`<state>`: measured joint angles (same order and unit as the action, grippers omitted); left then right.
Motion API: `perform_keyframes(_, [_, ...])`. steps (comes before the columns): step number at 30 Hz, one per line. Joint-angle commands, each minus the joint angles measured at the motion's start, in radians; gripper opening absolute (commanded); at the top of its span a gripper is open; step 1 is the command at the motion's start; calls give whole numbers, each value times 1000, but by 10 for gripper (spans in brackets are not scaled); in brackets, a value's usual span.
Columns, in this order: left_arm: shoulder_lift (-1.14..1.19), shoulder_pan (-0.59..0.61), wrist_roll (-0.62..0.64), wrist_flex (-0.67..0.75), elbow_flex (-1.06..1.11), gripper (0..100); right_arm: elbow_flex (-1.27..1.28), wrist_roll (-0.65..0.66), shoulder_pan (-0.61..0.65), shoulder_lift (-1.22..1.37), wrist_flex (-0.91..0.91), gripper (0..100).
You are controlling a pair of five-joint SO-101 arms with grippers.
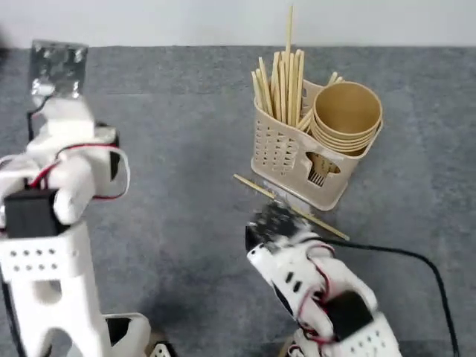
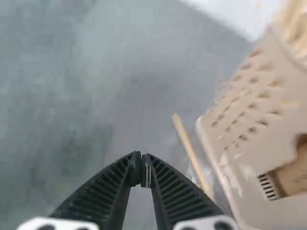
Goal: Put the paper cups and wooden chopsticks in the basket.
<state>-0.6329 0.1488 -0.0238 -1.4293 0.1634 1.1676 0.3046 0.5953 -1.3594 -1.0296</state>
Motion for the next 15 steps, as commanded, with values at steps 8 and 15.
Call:
perform_keyframes(8, [-431,115,66,227,558,12,-425,232,31,727,-38,10])
perform_keyframes(15, [-641,118,40,365,869,21,-649,316,19,1142,-45,12])
